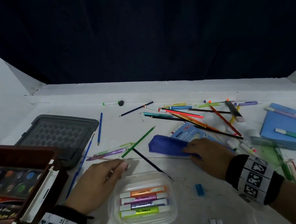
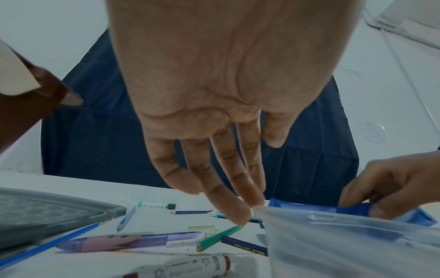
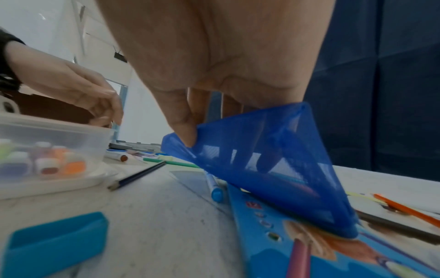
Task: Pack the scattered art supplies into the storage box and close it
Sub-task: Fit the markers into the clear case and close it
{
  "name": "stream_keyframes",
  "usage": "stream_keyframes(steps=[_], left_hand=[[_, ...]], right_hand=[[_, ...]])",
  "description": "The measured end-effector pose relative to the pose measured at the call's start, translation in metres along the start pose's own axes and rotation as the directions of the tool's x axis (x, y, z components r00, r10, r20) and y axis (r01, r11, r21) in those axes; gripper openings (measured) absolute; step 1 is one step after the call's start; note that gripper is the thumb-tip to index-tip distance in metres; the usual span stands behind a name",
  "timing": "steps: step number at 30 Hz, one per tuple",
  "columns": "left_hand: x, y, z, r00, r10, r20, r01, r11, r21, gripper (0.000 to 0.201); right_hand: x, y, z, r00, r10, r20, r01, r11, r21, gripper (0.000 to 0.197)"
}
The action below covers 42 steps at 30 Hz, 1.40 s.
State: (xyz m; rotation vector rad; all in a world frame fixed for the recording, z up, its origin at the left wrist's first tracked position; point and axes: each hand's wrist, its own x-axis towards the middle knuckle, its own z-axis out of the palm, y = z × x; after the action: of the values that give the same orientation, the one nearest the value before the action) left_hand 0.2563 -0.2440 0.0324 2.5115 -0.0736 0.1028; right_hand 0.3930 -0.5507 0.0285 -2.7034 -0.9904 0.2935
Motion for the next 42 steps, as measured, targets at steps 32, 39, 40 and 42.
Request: stream_keyframes(steps=[32, 39, 40, 42], left_hand=[[0.175, 0.039, 0.041, 0.889, 0.078, 0.451, -0.227, 0.931, 0.286, 0.021], [0.188, 0.035, 0.062, 0.825, 0.049, 0.563, -0.315, 0.867, 0.386, 0.024], [0.188, 0.035, 0.063, 0.825, 0.053, 0.563, -0.317, 0.867, 0.384, 0.022], [0.186, 0.034, 0.063, 0.826, 0.063, 0.56, -0.317, 0.874, 0.369, 0.021]], right_hand=[[0.118, 0.034, -0.009, 0.99, 0.023, 0.137, 0.017, 0.959, -0.284, 0.039], [0.125, 0.027, -0.006, 0.983, 0.061, 0.174, 0.022, 0.899, -0.436, 0.038], [0.124, 0.026, -0.007, 0.982, 0.072, 0.173, 0.013, 0.896, -0.445, 0.039], [0.122, 0.025, -0.01, 0.985, 0.08, 0.152, -0.004, 0.895, -0.445, 0.043]])
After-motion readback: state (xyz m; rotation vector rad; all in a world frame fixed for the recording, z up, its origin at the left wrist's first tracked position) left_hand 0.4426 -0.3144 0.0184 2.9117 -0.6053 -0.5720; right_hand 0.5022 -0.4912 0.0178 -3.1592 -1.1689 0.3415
